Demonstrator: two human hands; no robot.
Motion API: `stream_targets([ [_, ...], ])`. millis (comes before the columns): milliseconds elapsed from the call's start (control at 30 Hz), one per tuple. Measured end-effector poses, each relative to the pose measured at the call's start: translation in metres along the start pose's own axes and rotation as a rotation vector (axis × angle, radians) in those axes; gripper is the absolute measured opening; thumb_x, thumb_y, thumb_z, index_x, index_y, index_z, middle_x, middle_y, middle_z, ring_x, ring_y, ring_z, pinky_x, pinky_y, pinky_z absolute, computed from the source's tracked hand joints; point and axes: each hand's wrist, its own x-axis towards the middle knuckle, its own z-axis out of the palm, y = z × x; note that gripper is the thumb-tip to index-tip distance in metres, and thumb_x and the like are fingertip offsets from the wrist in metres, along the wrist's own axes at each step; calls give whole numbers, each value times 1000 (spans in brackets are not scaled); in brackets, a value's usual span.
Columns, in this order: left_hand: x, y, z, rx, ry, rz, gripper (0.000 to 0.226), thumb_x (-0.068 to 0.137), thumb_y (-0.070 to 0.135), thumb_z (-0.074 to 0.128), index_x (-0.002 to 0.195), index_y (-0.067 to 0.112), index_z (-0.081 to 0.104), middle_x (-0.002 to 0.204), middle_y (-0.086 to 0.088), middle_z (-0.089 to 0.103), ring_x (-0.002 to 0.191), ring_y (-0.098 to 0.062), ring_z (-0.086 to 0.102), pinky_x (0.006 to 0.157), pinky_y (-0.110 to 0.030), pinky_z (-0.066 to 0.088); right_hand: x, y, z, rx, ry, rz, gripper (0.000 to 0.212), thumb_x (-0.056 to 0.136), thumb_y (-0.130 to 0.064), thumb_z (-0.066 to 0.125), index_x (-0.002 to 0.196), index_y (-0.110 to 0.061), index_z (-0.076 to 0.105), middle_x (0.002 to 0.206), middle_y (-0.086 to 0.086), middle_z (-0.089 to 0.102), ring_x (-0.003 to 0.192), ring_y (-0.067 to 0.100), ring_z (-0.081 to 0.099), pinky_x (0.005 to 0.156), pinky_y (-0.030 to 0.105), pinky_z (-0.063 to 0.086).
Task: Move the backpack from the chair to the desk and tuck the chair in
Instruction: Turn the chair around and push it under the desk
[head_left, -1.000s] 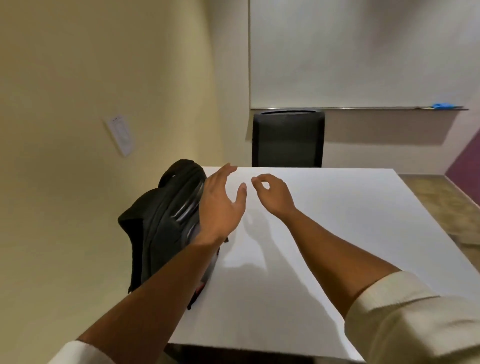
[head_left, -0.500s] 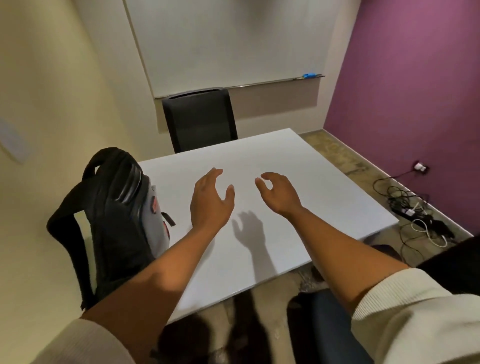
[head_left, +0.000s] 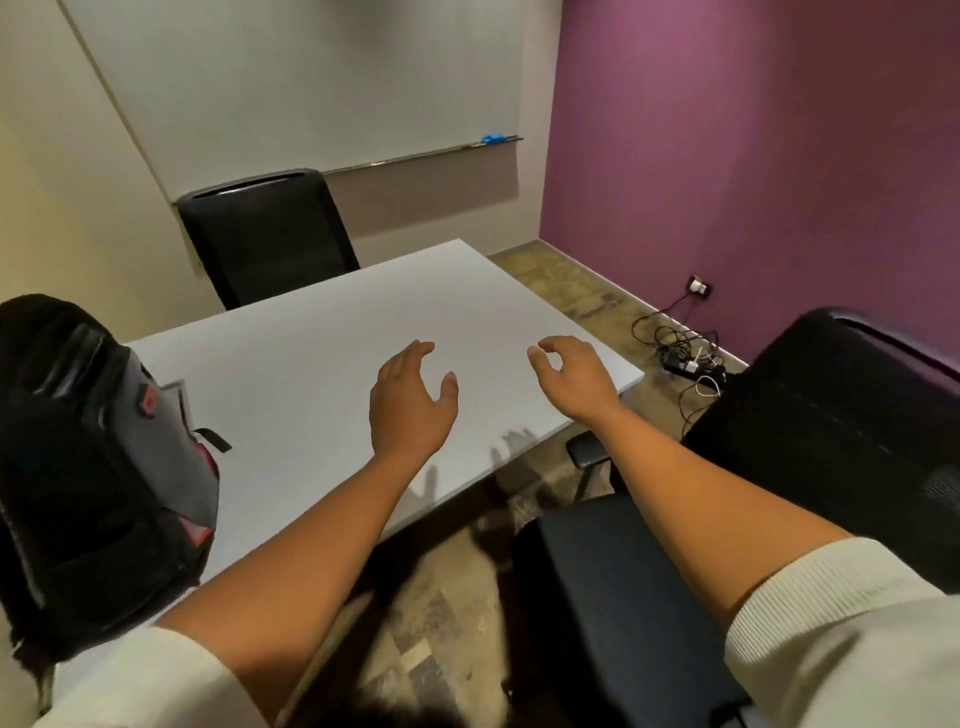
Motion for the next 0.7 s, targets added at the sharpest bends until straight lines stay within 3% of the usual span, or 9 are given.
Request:
stream_targets([
  [400,-84,144,123,-27,-81,29,52,98,42,60,147,25,51,155,-2,50,143,-26,44,115,-43,40,-80,142,-154,-85,44,24,43,103,-38,46,129,-8,62,133,10,60,129,25,44,104,36,37],
  [700,-69,208,205,-3,-177,143,52,95,39,64,144,23,53,149,-2,55,137,-25,49,111,-38,40,-64,209,-222,-86,126,101,39,103,-40,45,119,-13,67,121,7,62,123,25,45,98,41,42],
])
